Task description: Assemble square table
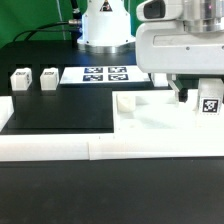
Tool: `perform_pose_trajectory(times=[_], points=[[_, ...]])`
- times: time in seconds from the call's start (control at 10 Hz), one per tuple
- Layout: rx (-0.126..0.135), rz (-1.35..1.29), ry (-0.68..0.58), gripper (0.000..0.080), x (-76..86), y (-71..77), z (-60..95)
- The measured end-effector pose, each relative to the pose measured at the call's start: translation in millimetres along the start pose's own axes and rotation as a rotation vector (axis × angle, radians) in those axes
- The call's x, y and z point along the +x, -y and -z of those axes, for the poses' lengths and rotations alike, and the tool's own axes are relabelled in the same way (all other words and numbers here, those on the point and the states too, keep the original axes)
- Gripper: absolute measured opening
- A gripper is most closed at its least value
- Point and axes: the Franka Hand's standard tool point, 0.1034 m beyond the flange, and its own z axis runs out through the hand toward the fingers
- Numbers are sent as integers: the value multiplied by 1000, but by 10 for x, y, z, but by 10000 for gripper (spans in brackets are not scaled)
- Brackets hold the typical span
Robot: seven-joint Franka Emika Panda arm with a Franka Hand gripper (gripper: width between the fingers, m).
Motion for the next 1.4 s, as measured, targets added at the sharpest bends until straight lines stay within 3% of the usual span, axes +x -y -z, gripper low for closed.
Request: perform_pose_trajectory(times=[0.1,0.2,0.4,0.5,0.6,0.9,1.4], points=[[-15,82,0,649,-27,20,-24],[-10,13,1,649,-28,22,-26],[-10,-30,1,383,-27,17,-28],[-11,-118,1,383,-29,16,-30],[-16,-160,-1,300,-17,-15,-28],[-28,-327,-9,300,-7,-68,-25],[-42,-342,-13,304,6,-123,-16]])
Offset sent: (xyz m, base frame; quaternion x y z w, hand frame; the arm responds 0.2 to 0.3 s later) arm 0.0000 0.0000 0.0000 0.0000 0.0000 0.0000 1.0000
